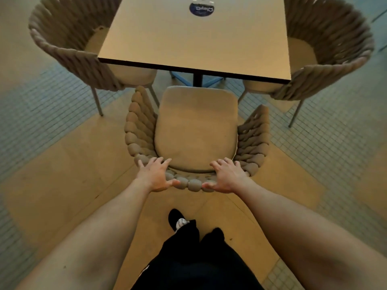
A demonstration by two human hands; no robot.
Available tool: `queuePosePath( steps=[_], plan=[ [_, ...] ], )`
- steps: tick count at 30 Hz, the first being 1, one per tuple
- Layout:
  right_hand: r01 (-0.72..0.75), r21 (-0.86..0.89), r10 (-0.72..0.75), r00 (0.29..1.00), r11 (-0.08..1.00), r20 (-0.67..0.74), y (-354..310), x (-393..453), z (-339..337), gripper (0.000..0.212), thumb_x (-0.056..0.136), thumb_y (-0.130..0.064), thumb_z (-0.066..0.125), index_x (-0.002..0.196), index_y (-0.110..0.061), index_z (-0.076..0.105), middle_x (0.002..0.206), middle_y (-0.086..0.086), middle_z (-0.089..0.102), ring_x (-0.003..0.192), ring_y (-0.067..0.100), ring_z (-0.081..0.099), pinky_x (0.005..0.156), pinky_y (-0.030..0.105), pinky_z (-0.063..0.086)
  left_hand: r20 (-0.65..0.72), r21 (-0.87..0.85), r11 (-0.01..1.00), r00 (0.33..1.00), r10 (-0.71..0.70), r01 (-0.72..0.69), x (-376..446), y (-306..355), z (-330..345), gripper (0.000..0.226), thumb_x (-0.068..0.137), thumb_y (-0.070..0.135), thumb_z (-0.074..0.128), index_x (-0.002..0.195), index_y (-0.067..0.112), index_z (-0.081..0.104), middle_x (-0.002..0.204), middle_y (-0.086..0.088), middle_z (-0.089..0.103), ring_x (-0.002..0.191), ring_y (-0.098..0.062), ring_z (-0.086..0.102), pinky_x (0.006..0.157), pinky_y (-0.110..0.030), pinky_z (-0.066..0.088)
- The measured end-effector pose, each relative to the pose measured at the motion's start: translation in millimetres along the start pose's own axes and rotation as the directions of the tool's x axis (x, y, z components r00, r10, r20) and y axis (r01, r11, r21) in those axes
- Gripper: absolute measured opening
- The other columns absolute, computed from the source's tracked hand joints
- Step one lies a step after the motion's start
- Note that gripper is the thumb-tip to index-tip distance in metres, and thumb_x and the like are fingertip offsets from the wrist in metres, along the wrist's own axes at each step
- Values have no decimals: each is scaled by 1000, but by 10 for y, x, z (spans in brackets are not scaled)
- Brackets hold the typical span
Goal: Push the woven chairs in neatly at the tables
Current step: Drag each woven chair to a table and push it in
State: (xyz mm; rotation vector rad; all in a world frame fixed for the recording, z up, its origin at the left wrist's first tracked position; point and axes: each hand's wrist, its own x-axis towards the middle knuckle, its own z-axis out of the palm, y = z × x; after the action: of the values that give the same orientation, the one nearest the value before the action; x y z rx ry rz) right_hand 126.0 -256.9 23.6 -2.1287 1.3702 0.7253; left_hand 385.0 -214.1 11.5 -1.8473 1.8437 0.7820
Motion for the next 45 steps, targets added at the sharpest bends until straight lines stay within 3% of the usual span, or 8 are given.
queuePosePath(
  steps=[4, 9, 15, 19, 29, 34, 38, 45],
  plan=[
    [-31, 12, 31, 999, 999, 37, -61, 46, 184, 93, 88, -79, 50, 159, -22, 27, 163, 6, 33, 153, 32, 20, 122, 58, 17, 31, 110, 993, 999, 34, -37, 102, -100, 136, 101, 80, 87, 42, 159, 26, 22, 161, 0, 30, 149, -24, 22, 119, -65, 7],
    [-49, 11, 47, 994, 999, 97, -203, 159, 531, 89, 90, -78, 46, 158, -23, 28, 159, 6, 40, 147, 32, 31, 121, 61, 17, -21, 224, 972, 997, 72, -66, 188, -180, 386, 100, 74, 93, 30, 150, 29, 39, 150, 0, 44, 143, -27, 33, 115, -66, -12],
    [-31, -82, 30, 999, 996, -11, -237, 233, 713, 77, 94, -78, 34, 151, -27, 33, 151, 2, 48, 139, 32, 37, 104, 60, 34, -125, 289, 956, 988, 89, -50, 228, -151, 505, 85, 77, 91, 29, 131, 30, 51, 133, 0, 54, 129, -31, 44, 113, -73, -1],
    [-21, -134, 19, 1000, 991, -21, -148, 205, 614, 70, 96, -75, 35, 148, -28, 35, 149, 0, 49, 137, 29, 39, 99, 57, 39, -140, 296, 953, 985, 102, -56, 272, -75, 468, 83, 77, 91, 30, 129, 29, 52, 132, 0, 54, 127, -33, 46, 111, -76, 2],
    [-56, -96, 53, 998, 994, -31, -99, 195, 586, 63, 96, -73, 39, 140, -27, 41, 145, 0, 52, 134, 29, 40, 102, 56, 36, -175, 270, 958, 973, 152, -101, 319, -47, 445, 81, 75, 92, 29, 121, 30, 56, 124, 3, 56, 122, -31, 48, 111, -75, 1],
    [-48, -40, 47, 998, 998, -30, -191, 210, 673, 61, 96, -73, 38, 137, -28, 42, 142, 1, 54, 134, 31, 38, 103, 59, 34, -190, 299, 948, 966, 175, -113, 309, -188, 472, 94, 66, 93, 11, 118, 30, 58, 119, 4, 58, 118, -29, 52, 111, -72, 2],
    [-50, -17, 49, 998, 999, -29, -179, 210, 679, 60, 96, -72, 40, 135, -27, 43, 143, 2, 53, 135, 31, 37, 105, 61, 32, -179, 291, 950, 969, 169, -112, 313, -171, 480, 97, 65, 94, 11, 121, 30, 57, 120, 4, 57, 120, -29, 50, 112, -71, -1],
    [-54, 9, 54, 999, 999, 5, -160, 235, 639, 66, 93, -75, 43, 140, -29, 41, 147, 1, 50, 137, 29, 36, 107, 62, 31, -142, 253, 965, 984, 111, -73, 284, -135, 440, 94, 74, 94, 32, 139, 27, 47, 137, 0, 50, 134, -28, 41, 116, -68, -8]
  ],
)
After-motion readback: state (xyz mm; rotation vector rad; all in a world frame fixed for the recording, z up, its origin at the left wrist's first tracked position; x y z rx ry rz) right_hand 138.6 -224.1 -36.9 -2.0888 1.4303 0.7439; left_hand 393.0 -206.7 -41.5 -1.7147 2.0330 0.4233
